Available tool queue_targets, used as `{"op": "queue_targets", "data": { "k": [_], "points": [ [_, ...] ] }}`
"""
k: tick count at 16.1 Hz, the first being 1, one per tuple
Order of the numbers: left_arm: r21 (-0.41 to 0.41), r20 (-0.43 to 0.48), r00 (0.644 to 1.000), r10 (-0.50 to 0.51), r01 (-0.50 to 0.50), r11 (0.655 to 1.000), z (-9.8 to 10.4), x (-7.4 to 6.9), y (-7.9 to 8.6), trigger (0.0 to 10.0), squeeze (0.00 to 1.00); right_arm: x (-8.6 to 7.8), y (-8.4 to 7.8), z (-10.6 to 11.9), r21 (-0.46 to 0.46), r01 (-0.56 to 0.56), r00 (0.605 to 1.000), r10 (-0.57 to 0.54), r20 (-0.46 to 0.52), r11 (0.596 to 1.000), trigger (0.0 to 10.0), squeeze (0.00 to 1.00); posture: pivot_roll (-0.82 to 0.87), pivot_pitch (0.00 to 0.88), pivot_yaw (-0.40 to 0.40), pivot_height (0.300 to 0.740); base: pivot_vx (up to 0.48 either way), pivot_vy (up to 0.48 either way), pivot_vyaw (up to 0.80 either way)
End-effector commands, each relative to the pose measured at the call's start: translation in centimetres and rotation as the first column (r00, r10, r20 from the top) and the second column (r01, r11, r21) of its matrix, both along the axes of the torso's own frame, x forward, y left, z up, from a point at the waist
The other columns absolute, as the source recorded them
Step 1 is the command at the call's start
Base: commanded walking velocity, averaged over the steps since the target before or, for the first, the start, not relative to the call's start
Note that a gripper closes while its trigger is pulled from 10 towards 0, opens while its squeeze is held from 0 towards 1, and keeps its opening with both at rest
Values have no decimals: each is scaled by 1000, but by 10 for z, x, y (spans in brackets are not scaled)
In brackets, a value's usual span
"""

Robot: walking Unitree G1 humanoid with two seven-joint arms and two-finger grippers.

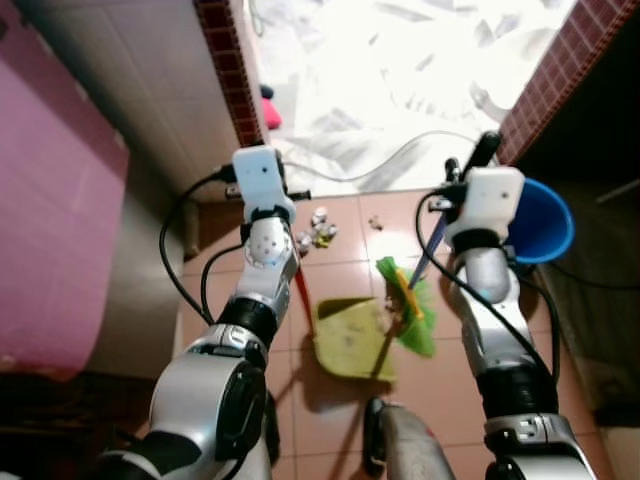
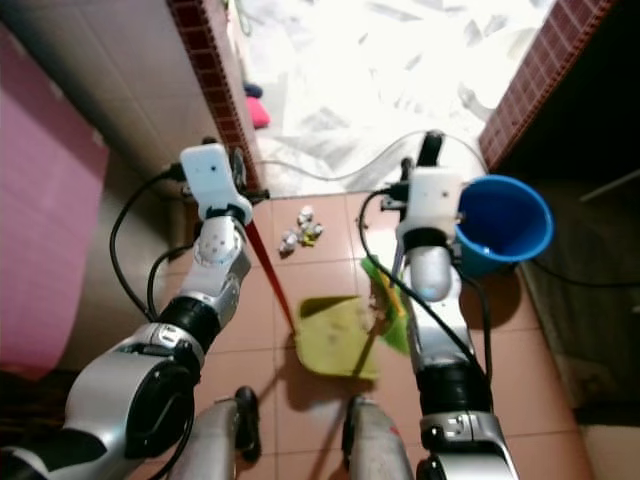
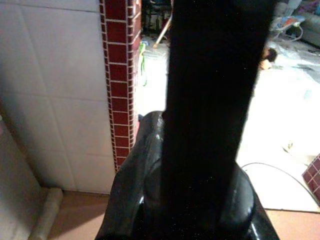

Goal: Sweep floor

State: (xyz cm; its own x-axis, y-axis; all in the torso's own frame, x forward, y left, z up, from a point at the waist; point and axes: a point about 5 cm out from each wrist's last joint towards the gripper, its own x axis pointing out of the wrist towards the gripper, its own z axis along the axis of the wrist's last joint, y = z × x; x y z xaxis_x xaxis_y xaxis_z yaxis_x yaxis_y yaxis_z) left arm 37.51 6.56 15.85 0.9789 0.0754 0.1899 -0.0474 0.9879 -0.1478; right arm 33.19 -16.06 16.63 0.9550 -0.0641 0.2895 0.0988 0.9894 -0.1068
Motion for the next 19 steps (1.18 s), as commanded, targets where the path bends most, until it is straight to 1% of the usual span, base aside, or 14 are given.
{"op": "queue_targets", "data": {
  "k": [1, 3, 6, 7, 9, 11, 12, 13, 14, 15, 17, 18, 19],
  "points": [
    [-18, 24, 1000, 11, -11, 1000, 6, 0, -4, 10000, 0, 1, 5, -1, 8, -24, 1000, 24, -4, 1000, 10000, 0, -77, 190, 67, 740, 0, 0, 0],
    [26, 55, 998, 43, -44, 999, 11, 3, 8, 10000, 0, 2, 4, -3, 14, -25, 1000, 25, -6, 1000, 10000, 0, -65, 179, 71, 740, 0, 0, 0],
    [122, 87, 985, 148, -158, 980, 14, 4, 27, 10000, 0, 4, 5, -6, 24, -27, 1000, 27, -14, 999, 10000, 0, -46, 166, 77, 740, 0, 0, 0],
    [134, 101, 983, 155, -168, 977, 14, 3, 30, 10000, 0, 5, 6, -7, 29, -29, 999, 29, -15, 999, 10000, 0, -44, 164, 78, 740, 0, 0, 0],
    [178, 85, 977, 194, -206, 962, 8, 1, 36, 10000, 0, 6, 10, -9, 52, -40, 999, 41, -16, 998, 10000, 0, -41, 160, 77, 740, 0, 0, 0],
    [208, 87, 993, 79, -96, 973, -1, -4, 33, 10000, 0, 6, 13, -8, 54, -49, 999, 50, -6, 997, 10000, 0, -40, 157, 74, 740, 0, 0, 0],
    [241, 83, 995, 62, -81, 967, -8, -6, 34, 10000, 0, 5, 12, -9, 57, -45, 999, 45, -6, 997, 10000, 0, -40, 157, 74, 740, 0, 0, 0],
    [251, 87, 995, 45, -65, 966, -12, -9, 36, 10000, 0, 5, 11, -11, 62, -37, 999, 37, -11, 997, 10000, 0, -37, 163, 74, 740, 0, 0, 0],
    [250, 71, 995, 68, -84, 965, -16, -10, 40, 10000, 0, 5, 11, -13, 72, -28, 999, 29, -22, 997, 10000, 0, -38, 165, 72, 740, 0, 0, 0],
    [240, 32, 993, 110, -114, 964, -24, -11, 45, 10000, 0, 5, 11, -16, 86, -10, 999, 14, -41, 996, 10000, 0, -38, 165, 72, 740, 0, 0, 0],
    [242, 1, 991, 133, -129, 962, -32, -14, 47, 10000, 0, 5, 14, -18, 92, -7, 999, 11, -51, 996, 10000, 0, -43, 171, 65, 740, 0, 0, 0],
    [235, -11, 990, 141, -135, 963, -36, -15, 47, 10000, 0, 6, 16, -19, 115, -10, 998, 18, -65, 993, 10000, 0, -47, 172, 62, 740, 0, 0, 0],
    [223, -24, 989, 143, -134, 966, -38, -16, 45, 10000, 0, 7, 17, -21, 170, -10, 996, 25, -81, 985, 10000, 0, -47, 172, 62, 740, 0, 0, 0]
  ]
}}
